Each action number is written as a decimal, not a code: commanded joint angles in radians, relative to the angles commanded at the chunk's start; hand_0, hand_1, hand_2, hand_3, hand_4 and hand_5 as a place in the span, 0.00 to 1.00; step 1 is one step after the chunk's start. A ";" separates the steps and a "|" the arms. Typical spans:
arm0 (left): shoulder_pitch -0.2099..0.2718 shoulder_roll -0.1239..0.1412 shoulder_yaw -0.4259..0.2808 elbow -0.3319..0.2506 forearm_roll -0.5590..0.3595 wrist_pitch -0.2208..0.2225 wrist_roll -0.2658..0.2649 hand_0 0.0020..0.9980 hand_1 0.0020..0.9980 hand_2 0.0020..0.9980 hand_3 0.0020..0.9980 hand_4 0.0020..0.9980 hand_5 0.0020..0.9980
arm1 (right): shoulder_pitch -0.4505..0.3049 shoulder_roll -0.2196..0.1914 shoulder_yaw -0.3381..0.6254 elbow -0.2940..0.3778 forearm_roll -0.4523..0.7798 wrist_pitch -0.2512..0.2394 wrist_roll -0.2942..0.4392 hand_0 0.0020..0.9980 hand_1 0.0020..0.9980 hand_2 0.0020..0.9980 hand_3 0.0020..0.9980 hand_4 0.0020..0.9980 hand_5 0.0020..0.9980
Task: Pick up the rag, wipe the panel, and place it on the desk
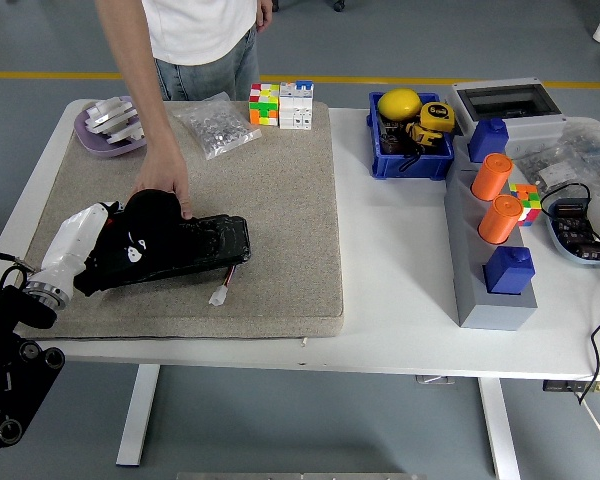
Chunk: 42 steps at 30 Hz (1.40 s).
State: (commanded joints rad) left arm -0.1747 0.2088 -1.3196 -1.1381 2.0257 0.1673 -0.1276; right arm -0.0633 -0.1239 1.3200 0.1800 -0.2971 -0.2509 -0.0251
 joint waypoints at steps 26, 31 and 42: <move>-0.112 -0.053 0.258 0.008 -0.010 -0.010 0.023 0.26 0.30 0.54 0.51 0.52 0.00 | 0.004 -0.005 0.003 0.000 -0.011 0.002 -0.001 0.81 0.67 0.68 0.60 0.98 0.45; -0.109 -0.055 0.270 0.004 -0.012 -0.010 0.026 0.26 0.30 0.54 0.51 0.53 0.00 | 0.003 -0.004 -0.001 0.000 -0.007 0.002 -0.001 0.81 0.67 0.68 0.60 0.98 0.45; -0.066 -0.056 0.194 -0.015 -0.001 -0.013 0.033 0.26 0.30 0.54 0.52 0.53 0.00 | 0.002 -0.002 0.015 0.000 -0.020 0.003 -0.001 0.81 0.67 0.68 0.60 0.98 0.45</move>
State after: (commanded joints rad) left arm -0.2406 0.1527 -1.1252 -1.1536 2.0252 0.1540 -0.0947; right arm -0.0613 -0.1256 1.3354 0.1800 -0.3174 -0.2480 -0.0260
